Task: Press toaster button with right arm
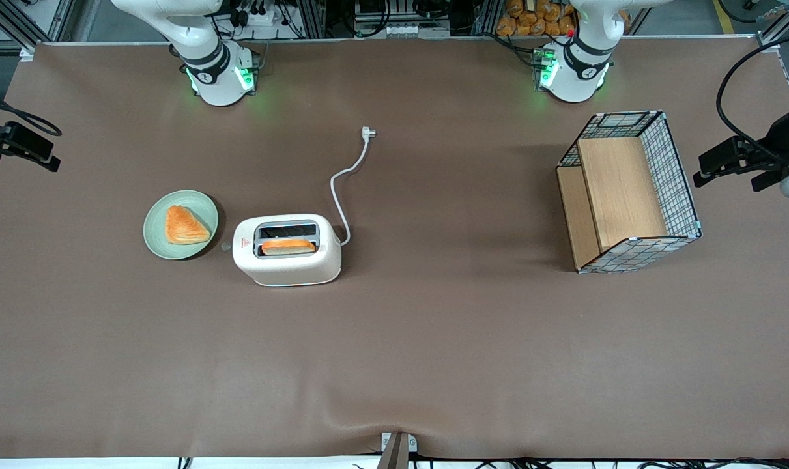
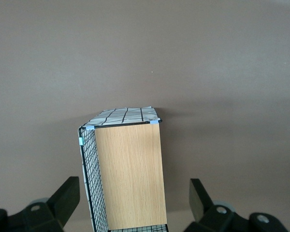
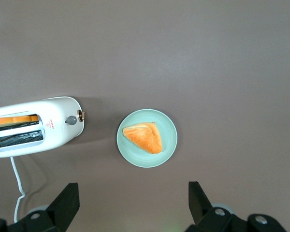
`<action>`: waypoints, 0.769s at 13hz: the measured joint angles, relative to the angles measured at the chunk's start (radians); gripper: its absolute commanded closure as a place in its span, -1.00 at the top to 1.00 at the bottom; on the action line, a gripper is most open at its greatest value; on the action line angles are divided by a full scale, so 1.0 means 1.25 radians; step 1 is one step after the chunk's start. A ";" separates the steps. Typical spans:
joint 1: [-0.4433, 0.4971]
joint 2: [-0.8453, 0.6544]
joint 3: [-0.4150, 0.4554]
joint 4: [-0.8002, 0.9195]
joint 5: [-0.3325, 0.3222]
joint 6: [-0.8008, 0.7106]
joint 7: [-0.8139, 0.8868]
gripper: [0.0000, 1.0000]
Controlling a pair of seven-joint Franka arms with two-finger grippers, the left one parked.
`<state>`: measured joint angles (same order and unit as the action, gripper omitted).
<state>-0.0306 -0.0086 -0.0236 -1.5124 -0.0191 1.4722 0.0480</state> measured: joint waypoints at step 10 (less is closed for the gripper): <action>0.000 0.021 0.000 -0.001 0.000 -0.053 -0.001 1.00</action>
<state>-0.0305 0.0180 -0.0235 -1.5142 -0.0186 1.4057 0.0462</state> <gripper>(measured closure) 0.000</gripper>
